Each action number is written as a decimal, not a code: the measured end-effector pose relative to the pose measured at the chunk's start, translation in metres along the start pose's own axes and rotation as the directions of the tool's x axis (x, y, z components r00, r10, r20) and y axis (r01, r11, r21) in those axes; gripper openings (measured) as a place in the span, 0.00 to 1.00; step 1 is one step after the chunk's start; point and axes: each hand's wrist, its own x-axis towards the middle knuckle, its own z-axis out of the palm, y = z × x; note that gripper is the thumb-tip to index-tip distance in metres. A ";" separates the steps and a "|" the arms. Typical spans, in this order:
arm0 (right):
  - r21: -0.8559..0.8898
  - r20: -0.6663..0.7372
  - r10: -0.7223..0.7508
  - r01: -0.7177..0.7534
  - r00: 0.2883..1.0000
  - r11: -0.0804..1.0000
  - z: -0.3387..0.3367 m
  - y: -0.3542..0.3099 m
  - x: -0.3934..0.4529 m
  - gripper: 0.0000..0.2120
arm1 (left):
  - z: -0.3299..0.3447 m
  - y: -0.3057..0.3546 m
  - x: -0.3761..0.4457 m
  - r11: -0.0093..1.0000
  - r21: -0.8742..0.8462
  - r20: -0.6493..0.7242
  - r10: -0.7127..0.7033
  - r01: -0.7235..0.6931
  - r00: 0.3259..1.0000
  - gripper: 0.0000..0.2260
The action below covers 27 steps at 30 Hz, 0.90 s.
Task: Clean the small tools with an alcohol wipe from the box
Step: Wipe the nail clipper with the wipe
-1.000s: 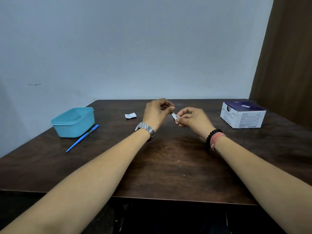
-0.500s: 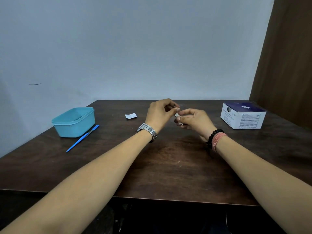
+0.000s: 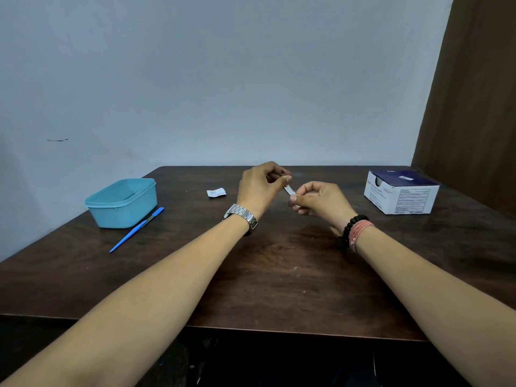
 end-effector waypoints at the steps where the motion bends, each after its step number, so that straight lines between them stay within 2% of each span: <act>1: -0.002 0.004 -0.001 0.001 1.000 1.000 0.000 0.000 0.000 0.06 | -0.001 -0.001 0.001 1.000 -0.016 -0.025 -0.019 0.019 1.000 0.06; 3: 0.002 0.005 -0.013 0.013 1.000 1.000 0.000 0.000 0.001 0.06 | -0.002 -0.002 0.001 0.999 -0.018 -0.030 -0.034 0.033 0.999 0.06; 8: -0.009 -0.010 -0.053 0.053 0.999 0.999 -0.002 0.002 0.002 0.07 | 0.005 0.005 -0.006 1.000 0.013 0.065 0.005 -0.006 0.998 0.04; 15: -0.018 0.017 -0.051 0.051 0.999 0.999 0.000 0.001 0.002 0.05 | -0.003 -0.001 0.000 0.997 -0.042 -0.033 -0.062 0.060 0.998 0.05; 21: -0.037 0.006 -0.067 0.067 0.998 0.997 -0.002 0.004 0.004 0.07 | 0.004 0.004 -0.006 1.000 0.008 0.088 0.001 -0.002 0.996 0.01; 27: -0.039 0.013 -0.070 0.071 0.997 0.997 0.000 0.002 0.004 0.05 | -0.003 -0.001 -0.001 0.996 -0.035 -0.023 -0.080 0.079 0.997 0.04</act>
